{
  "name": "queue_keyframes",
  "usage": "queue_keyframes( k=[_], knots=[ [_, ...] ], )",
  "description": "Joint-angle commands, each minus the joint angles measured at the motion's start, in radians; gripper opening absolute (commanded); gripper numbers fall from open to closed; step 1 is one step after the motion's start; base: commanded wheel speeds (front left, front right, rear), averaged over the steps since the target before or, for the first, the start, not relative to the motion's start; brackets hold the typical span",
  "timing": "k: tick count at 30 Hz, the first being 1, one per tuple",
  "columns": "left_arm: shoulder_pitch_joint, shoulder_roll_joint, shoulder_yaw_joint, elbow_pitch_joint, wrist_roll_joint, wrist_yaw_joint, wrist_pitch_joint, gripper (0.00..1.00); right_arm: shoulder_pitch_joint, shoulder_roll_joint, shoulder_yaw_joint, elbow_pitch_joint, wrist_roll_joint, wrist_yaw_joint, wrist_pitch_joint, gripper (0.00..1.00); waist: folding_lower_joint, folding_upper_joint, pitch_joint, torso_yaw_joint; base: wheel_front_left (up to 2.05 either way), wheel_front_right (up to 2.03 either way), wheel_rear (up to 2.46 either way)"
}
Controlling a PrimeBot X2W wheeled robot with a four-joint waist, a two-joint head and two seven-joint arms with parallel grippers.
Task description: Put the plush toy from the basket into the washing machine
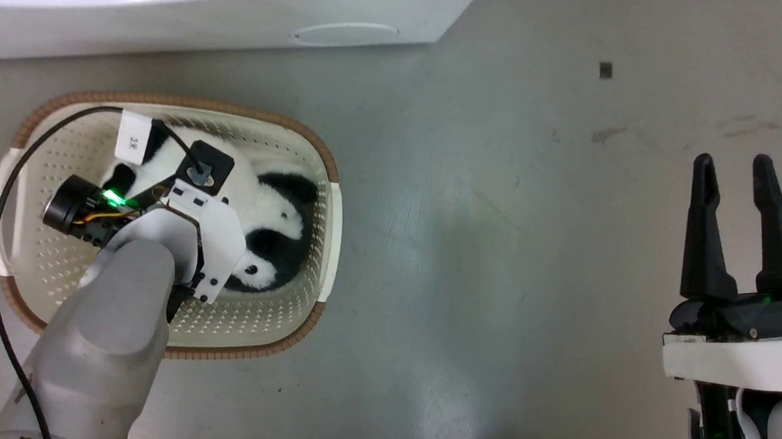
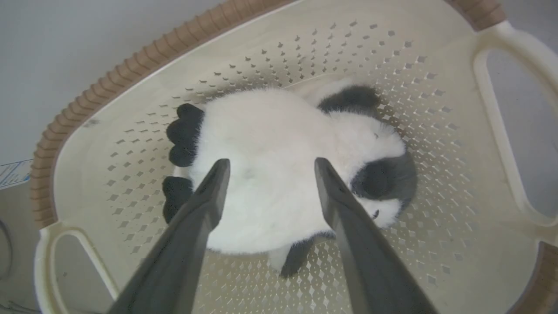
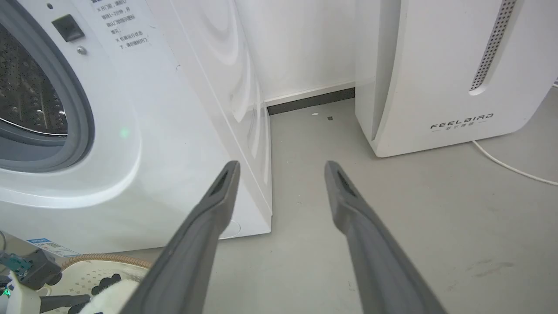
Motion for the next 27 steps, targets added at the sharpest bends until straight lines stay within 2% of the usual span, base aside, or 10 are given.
queue_keyframes(
  k=[1, 11, 24, 25, 26, 27],
  knots=[
    [-0.029, 0.007, -0.009, 0.024, -0.003, 0.002, 0.009, 1.00, -0.022, 0.000, -0.003, -0.009, 0.015, 0.000, -0.011, 1.00, -0.0002, 0.0000, 0.031, -0.007, 0.00, 0.00, 0.00],
    [-0.112, 0.003, -0.049, 0.127, -0.014, 0.003, 0.041, 1.00, -0.052, 0.000, -0.013, -0.034, 0.036, -0.001, -0.032, 1.00, -0.0002, 0.0000, 0.129, -0.007, 0.00, 0.00, 0.00],
    [-0.233, 0.025, -0.105, 0.261, -0.025, 0.006, 0.037, 1.00, -0.112, -0.001, -0.014, -0.059, 0.080, -0.001, -0.059, 1.00, -0.0002, 0.0000, 0.244, -0.029, 0.00, 0.00, 0.00],
    [-0.239, 0.028, -0.112, 0.271, -0.025, 0.003, 0.040, 0.35, -0.117, -0.001, -0.016, -0.060, 0.083, -0.001, -0.061, 1.00, -0.0002, 0.0000, 0.248, -0.031, 0.00, 0.00, 0.00],
    [-0.246, 0.030, -0.118, 0.281, -0.025, -0.001, 0.042, 0.00, -0.121, -0.001, -0.018, -0.061, 0.088, -0.001, -0.063, 1.00, -0.0002, 0.0000, 0.252, -0.033, 0.00, 0.00, 0.00],
    [-0.251, 0.032, -0.123, 0.291, -0.028, -0.006, 0.045, 0.00, -0.125, -0.001, -0.020, -0.062, 0.091, -0.001, -0.065, 1.00, -0.0002, 0.0000, 0.253, -0.034, 0.00, 0.00, 0.00]
  ],
)
